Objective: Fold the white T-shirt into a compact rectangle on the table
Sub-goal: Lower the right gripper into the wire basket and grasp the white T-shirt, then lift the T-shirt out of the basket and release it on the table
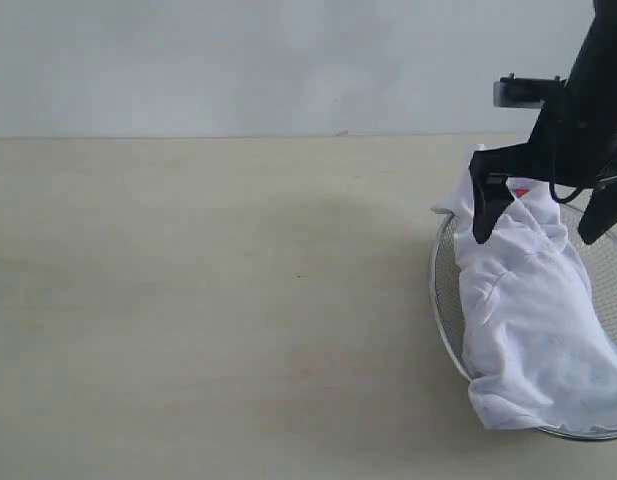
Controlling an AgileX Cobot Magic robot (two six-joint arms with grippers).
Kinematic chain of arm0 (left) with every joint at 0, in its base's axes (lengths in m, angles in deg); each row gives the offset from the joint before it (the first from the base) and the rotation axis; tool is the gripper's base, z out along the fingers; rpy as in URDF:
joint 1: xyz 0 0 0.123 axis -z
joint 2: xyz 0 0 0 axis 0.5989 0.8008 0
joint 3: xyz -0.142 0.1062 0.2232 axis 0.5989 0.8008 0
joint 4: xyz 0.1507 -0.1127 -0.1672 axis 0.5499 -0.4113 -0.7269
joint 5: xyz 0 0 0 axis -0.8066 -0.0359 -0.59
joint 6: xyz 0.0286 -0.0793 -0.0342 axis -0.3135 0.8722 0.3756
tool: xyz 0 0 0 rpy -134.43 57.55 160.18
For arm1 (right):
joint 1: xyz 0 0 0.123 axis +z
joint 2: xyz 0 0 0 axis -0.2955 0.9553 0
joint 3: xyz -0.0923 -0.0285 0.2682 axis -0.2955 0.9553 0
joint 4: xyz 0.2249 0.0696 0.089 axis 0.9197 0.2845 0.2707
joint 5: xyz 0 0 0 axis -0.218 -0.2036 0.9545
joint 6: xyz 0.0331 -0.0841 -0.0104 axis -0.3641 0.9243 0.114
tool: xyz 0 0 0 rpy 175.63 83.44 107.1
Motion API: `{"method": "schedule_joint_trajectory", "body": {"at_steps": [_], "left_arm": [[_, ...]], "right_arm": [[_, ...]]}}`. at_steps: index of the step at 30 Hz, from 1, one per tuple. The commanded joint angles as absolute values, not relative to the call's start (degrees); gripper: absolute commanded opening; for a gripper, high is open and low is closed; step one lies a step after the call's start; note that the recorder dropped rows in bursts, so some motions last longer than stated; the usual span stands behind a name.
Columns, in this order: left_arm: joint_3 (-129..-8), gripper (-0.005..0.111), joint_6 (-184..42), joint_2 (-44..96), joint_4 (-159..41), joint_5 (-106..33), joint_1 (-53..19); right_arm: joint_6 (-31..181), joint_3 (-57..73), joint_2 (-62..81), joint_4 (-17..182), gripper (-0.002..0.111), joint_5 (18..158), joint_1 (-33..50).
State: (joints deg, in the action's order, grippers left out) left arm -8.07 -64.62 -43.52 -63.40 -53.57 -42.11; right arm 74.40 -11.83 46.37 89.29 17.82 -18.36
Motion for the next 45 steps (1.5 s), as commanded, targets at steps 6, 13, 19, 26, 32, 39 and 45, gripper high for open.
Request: {"method": "schedule_joint_trajectory", "body": {"at_steps": [6, 13, 19, 26, 32, 39, 45], "left_arm": [[-7.9, 0.005, -64.8, -43.8, -63.9, -53.4, -42.2], [-7.9, 0.005, -64.8, -43.8, -63.9, -53.4, -42.2], [-7.9, 0.005, -64.8, -43.8, -63.9, -53.4, -42.2], [-7.9, 0.005, -64.8, -43.8, -63.9, -53.4, -42.2], [-7.9, 0.005, -64.8, -43.8, -63.9, -53.4, -42.2], [-7.9, 0.005, -64.8, -43.8, -63.9, -53.4, -42.2], [-7.9, 0.005, -64.8, -43.8, -63.9, -53.4, -42.2]], "right_arm": [[74.4, -11.5, 55.4, 86.4, 0.105, 17.7, -18.3], [74.4, -11.5, 62.0, 86.2, 0.102, 17.7, -18.3], [74.7, -11.5, 63.8, 86.4, 0.031, 17.7, -18.3], [74.8, -11.5, 63.8, 86.4, 0.001, 17.7, -18.3], [80.4, -11.5, 63.8, 86.4, 0.001, 17.7, -18.3], [82.5, -12.9, 59.7, 85.9, 0.001, 17.7, -18.3], [82.4, -15.8, 51.5, 86.0, 0.001, 17.7, -18.3]]}}
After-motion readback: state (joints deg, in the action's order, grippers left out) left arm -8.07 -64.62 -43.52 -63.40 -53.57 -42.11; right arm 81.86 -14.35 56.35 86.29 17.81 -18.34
